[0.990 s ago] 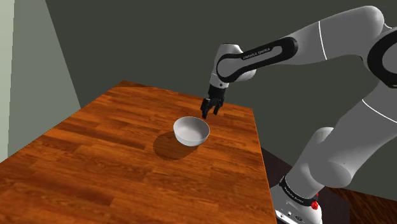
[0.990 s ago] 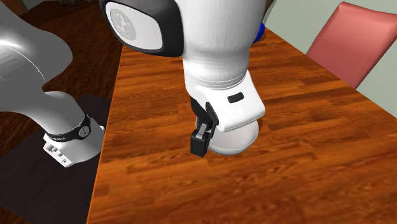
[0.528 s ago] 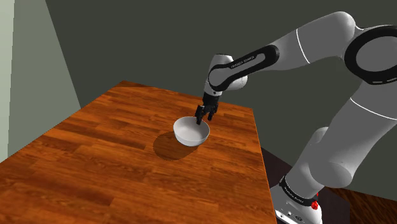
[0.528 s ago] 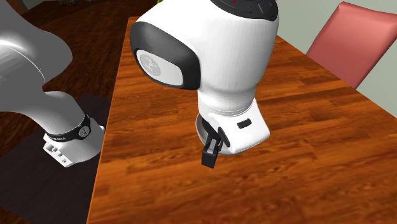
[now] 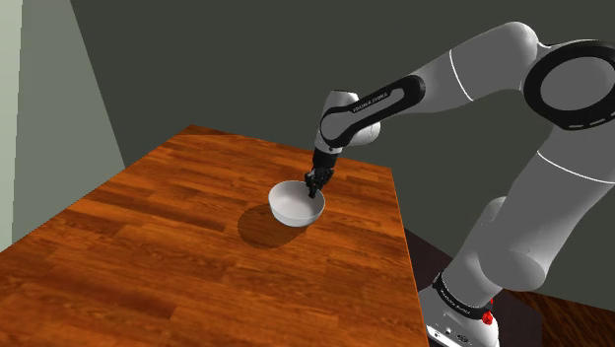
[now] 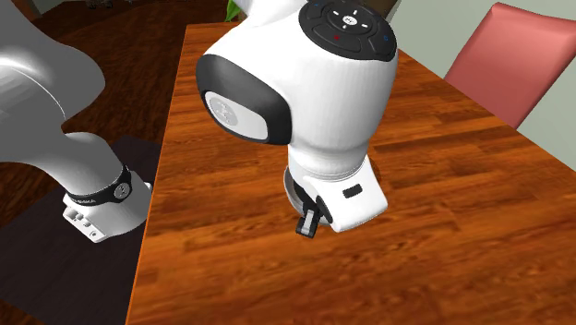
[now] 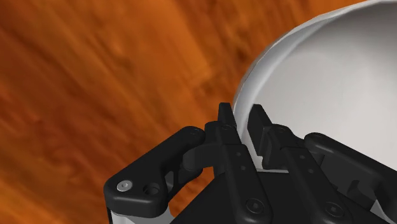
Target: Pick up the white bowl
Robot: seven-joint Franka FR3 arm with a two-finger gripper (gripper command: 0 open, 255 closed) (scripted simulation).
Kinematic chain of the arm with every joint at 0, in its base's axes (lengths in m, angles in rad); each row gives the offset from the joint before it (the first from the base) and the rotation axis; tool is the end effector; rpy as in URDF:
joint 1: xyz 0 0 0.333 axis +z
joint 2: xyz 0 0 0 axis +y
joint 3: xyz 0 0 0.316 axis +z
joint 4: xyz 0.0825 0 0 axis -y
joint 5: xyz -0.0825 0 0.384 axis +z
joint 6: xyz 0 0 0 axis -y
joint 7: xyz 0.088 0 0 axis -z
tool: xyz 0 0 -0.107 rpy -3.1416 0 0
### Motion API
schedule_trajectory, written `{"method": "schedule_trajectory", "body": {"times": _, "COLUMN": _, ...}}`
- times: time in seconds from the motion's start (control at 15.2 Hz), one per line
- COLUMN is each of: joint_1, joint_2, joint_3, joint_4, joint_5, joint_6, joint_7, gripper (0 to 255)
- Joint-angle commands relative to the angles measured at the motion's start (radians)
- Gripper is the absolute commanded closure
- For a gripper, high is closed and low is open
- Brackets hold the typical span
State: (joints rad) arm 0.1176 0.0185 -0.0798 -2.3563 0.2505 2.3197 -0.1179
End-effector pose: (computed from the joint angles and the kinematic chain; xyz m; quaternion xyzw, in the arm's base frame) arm 0.4960 0.0233 0.3169 -0.9957 0.0101 0.0237 0.0894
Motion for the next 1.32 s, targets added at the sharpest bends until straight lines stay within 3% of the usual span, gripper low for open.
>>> {"method": "schedule_trajectory", "body": {"times": 0.0, "joint_1": 0.000, "joint_2": 0.001, "joint_3": 0.001, "joint_4": 0.000, "joint_5": 0.000, "joint_6": 0.000, "joint_7": 0.000, "gripper": 255}}
{"method": "schedule_trajectory", "body": {"times": 0.33, "joint_1": -0.001, "joint_2": 0.001, "joint_3": -0.001, "joint_4": -0.001, "joint_5": 0.001, "joint_6": 0.002, "joint_7": -0.003, "gripper": 255}}
{"method": "schedule_trajectory", "body": {"times": 1.25, "joint_1": -0.006, "joint_2": -0.113, "joint_3": -0.003, "joint_4": 0.074, "joint_5": -0.045, "joint_6": -0.182, "joint_7": 0.052, "gripper": 255}}
